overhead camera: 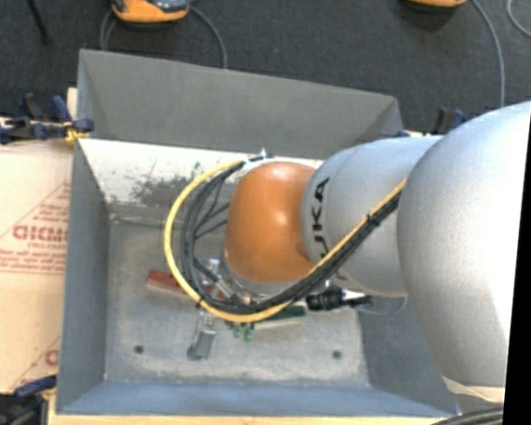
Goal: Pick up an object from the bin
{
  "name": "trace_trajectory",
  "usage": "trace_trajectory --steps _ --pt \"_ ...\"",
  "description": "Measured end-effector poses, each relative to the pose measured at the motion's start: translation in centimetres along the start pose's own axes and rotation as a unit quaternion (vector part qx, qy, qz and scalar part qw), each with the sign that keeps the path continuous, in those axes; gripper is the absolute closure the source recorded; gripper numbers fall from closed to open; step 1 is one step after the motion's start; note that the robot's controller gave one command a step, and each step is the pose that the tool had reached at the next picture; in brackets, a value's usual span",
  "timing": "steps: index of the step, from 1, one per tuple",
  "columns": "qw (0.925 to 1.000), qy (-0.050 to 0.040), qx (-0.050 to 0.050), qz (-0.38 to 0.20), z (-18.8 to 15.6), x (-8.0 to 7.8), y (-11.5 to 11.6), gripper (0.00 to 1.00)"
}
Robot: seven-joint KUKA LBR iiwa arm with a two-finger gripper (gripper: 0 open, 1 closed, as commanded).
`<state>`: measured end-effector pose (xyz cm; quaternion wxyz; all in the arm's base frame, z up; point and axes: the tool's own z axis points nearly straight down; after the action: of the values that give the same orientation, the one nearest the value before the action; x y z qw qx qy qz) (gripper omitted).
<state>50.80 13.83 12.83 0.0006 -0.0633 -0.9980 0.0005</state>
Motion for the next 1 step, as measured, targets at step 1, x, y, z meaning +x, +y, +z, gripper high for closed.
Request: trace_trajectory --steps 1 --pt "0.9980 -0.0020 -0.002 0.063 0.85 -2.46 1.39 0.00"
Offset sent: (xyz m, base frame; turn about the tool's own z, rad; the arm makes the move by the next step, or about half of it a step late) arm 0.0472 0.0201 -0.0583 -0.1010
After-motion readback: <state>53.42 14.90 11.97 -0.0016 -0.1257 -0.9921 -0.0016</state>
